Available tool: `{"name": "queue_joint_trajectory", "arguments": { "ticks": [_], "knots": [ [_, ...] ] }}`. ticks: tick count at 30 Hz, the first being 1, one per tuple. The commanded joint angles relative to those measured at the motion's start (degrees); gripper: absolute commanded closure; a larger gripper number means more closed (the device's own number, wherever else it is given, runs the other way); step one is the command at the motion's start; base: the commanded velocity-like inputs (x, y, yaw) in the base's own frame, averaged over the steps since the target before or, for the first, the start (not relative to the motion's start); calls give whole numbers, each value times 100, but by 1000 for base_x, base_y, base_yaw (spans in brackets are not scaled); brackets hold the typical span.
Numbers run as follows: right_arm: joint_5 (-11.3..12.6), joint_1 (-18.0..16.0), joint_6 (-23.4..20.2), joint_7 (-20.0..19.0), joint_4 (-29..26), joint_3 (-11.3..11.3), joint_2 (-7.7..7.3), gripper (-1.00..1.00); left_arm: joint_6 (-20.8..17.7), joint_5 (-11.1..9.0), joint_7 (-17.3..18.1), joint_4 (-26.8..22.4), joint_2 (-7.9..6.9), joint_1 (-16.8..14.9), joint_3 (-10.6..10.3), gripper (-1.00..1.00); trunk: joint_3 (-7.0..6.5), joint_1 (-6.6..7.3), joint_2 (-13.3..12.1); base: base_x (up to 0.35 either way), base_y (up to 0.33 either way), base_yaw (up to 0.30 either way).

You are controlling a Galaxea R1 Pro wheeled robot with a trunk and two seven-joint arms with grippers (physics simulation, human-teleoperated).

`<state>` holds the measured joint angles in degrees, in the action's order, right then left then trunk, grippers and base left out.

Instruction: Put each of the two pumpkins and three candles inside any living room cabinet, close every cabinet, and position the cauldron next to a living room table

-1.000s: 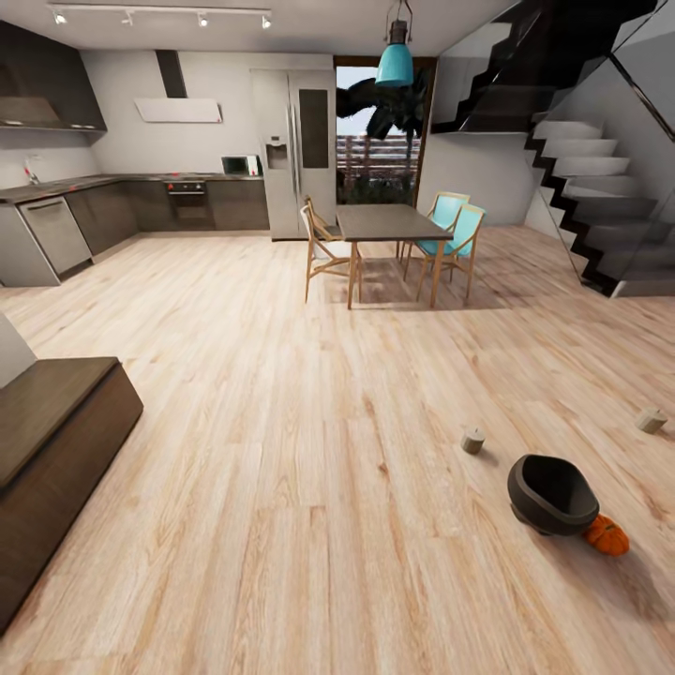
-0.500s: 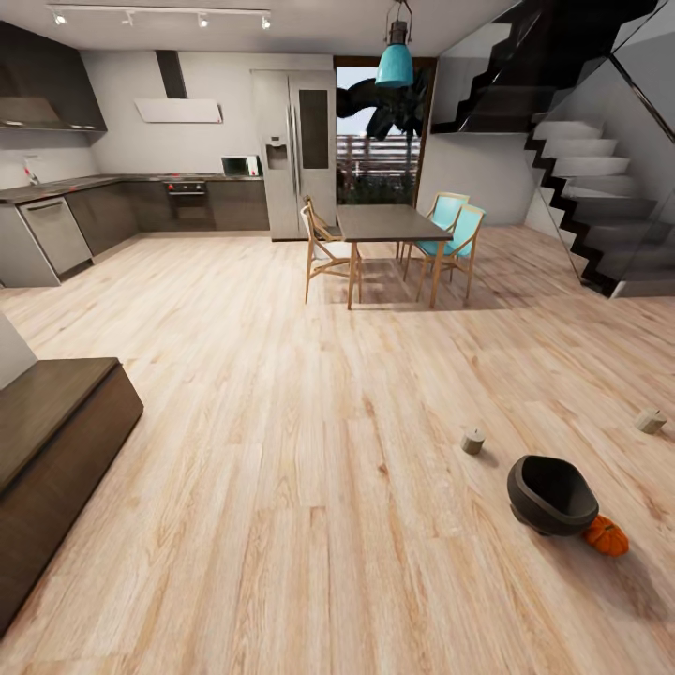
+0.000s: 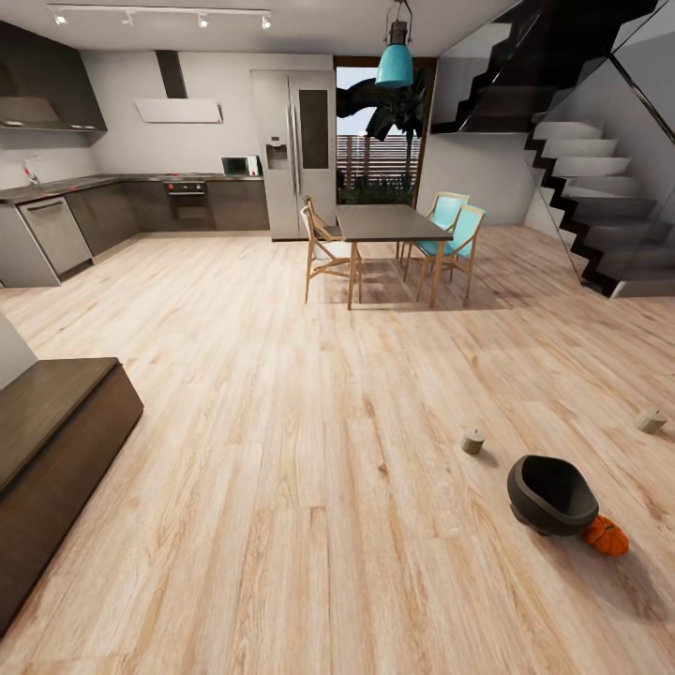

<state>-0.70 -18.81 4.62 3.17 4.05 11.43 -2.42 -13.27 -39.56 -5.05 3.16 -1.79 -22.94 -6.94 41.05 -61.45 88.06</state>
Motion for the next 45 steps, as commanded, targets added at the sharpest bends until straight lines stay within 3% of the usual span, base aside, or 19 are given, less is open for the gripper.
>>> {"name": "queue_joint_trajectory", "arguments": {
  "ticks": [1,16,32,45],
  "knots": [
    [2,0,3,0,0,0,1,-100,0,0,-1,0,1,0,0,-100,0,0,0,0,0,0],
    [27,0,60,0,-18,-4,4,-100,-2,-7,3,0,4,0,0,-100,1,0,0,0,0,0],
    [53,0,48,5,-18,-35,14,-100,0,-8,-5,0,3,0,0,-100,114,0,0,0,0,141],
    [22,0,68,0,-14,-18,1,-100,0,-8,-5,0,3,0,0,-100,124,0,0,0,0,15]
  ]
}}
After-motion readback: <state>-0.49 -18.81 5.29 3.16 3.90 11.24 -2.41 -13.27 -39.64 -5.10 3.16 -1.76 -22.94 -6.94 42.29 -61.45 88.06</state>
